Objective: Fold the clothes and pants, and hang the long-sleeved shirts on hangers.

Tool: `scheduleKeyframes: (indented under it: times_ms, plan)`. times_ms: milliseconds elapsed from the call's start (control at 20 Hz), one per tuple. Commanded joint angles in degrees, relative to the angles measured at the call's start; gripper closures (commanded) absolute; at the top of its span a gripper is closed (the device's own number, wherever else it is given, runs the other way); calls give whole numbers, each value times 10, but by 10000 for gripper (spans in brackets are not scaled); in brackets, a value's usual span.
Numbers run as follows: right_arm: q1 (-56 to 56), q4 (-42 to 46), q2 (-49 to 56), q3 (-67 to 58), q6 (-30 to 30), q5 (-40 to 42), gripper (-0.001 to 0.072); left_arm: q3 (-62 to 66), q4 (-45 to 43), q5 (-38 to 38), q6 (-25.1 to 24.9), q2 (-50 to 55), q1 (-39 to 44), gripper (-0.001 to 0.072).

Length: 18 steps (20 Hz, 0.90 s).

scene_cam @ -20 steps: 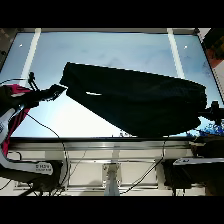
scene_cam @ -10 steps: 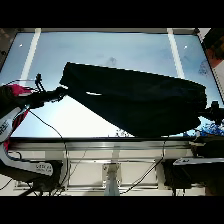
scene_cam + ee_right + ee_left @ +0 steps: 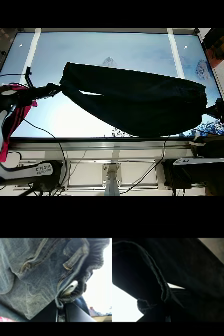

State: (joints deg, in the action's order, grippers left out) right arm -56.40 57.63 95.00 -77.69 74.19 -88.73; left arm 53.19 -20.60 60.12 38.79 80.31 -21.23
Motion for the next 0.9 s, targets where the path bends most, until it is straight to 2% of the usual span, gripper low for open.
scheduleKeyframes:
  times_ms: [0,100,200,300,600,700,850]
  plan:
    - [0,8,-1,-13,13,-2,664,0,-148,15,92,-102,-2,697]
    - [0,17,-1,-13,14,-7,664,0,-311,28,193,-140,17,697]
    - [0,38,-1,-13,14,-14,664,-10,-438,59,270,-157,40,698]
    - [0,67,-4,-11,16,-16,665,-42,-505,71,297,-176,58,698]
    - [0,131,-26,39,23,-16,665,-173,-516,59,302,-248,62,698]
    - [0,153,-32,55,25,-12,665,-193,-517,49,288,-256,62,698]
    - [0,194,-41,58,35,-5,665,-194,-570,37,287,-256,62,698]
